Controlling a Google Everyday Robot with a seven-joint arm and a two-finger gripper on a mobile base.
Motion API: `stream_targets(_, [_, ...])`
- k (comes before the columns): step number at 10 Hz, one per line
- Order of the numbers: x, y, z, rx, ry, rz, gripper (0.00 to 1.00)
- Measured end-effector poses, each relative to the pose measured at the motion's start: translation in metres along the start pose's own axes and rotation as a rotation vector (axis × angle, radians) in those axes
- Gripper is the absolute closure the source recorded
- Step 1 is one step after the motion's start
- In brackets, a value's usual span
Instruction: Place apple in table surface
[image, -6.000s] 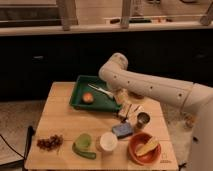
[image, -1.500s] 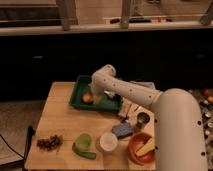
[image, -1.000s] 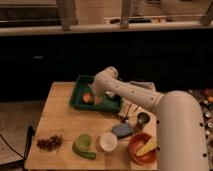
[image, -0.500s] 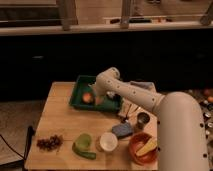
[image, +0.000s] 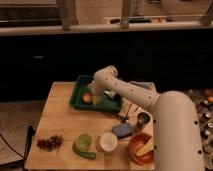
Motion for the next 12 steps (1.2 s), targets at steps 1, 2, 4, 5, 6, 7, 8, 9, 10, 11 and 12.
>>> stream_targets(1, [-0.0028,-0.0004,0.0013,-0.006,-0.006,-0.006,0.20])
stream_targets(2, [-0.0037,-0.0003,0.0020,-0.012,-0.014,-0.010,0.26])
stream_targets(4, [-0.0014,0.0007,0.0019,-0.017,-0.016,-0.005,0.44])
stream_targets(5, [-0.0015,0.0007,0.0026,-0.021,-0.017,-0.005,0.56])
stream_targets(6, [-0.0016,0.0006,0.0033,-0.023,-0.017,-0.004,0.65])
stream_targets(7, [-0.0007,0.0000,0.0030,-0.023,-0.017,-0.001,0.74])
stream_targets(8, [0.0025,-0.0009,0.0024,-0.023,-0.017,0.006,0.88])
stream_targets(9, [0.0034,-0.0013,0.0025,-0.024,-0.016,0.008,0.95])
stream_targets(10, [0.0029,-0.0020,0.0027,-0.027,-0.015,0.007,1.00])
stream_targets(11, [0.0026,-0.0021,0.0030,-0.029,-0.014,0.007,1.00])
stream_targets(12, [0.0021,-0.0022,0.0021,-0.031,-0.013,0.003,1.00])
